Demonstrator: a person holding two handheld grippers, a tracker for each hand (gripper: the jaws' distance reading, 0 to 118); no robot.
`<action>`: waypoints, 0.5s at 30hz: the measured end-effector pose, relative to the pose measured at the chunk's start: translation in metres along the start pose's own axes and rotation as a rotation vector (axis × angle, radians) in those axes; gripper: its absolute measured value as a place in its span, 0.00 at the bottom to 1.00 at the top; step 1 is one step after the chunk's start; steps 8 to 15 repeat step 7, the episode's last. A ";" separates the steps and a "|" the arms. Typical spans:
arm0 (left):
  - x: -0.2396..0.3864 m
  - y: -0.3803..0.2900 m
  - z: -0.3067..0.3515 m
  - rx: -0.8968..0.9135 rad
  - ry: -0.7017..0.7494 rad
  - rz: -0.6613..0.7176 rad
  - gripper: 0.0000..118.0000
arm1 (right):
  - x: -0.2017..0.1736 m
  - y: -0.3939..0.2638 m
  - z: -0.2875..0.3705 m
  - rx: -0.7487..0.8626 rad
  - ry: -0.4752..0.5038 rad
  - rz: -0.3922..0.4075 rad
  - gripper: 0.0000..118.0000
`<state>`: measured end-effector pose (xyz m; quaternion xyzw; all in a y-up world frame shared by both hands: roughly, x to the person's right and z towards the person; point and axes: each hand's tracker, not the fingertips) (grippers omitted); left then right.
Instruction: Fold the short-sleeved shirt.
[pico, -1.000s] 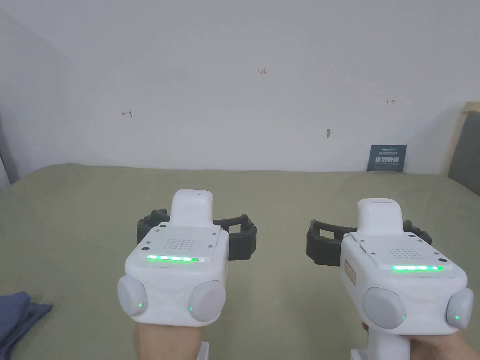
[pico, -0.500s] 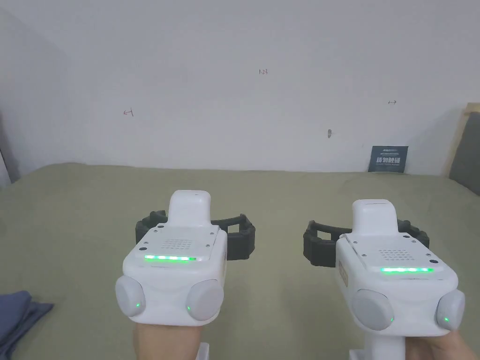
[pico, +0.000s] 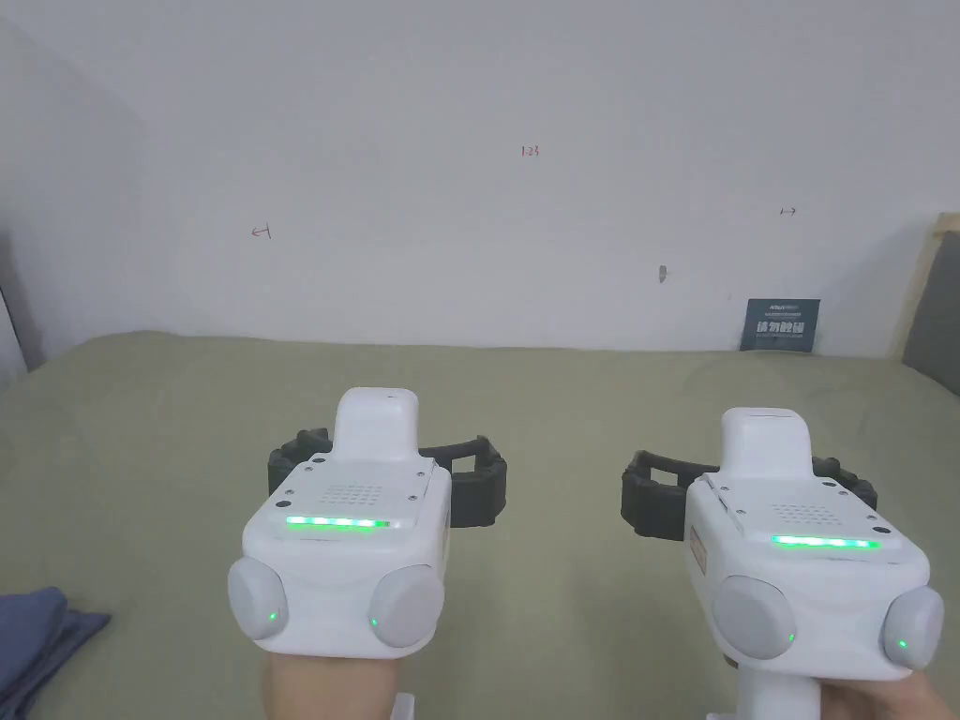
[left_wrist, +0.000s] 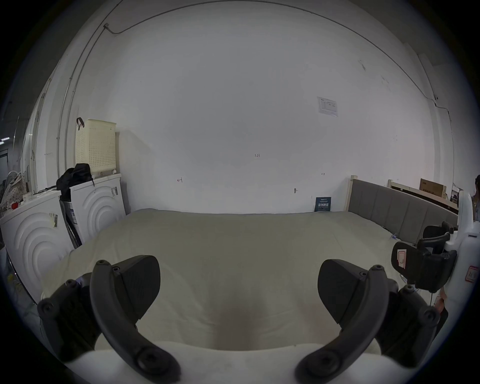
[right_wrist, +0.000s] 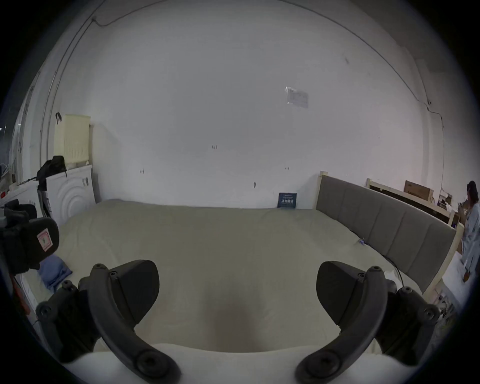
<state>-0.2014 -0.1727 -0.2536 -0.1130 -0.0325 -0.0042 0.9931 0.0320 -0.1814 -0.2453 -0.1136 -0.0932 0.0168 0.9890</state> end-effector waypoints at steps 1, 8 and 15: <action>0.000 0.000 0.001 0.000 0.001 0.001 1.00 | 0.000 0.000 0.000 0.003 0.001 0.000 1.00; -0.001 -0.001 0.002 -0.001 -0.002 0.002 1.00 | 0.000 0.002 0.003 0.025 0.021 0.000 1.00; -0.001 -0.001 0.002 -0.001 -0.002 0.002 1.00 | 0.000 0.002 0.003 0.025 0.021 0.000 1.00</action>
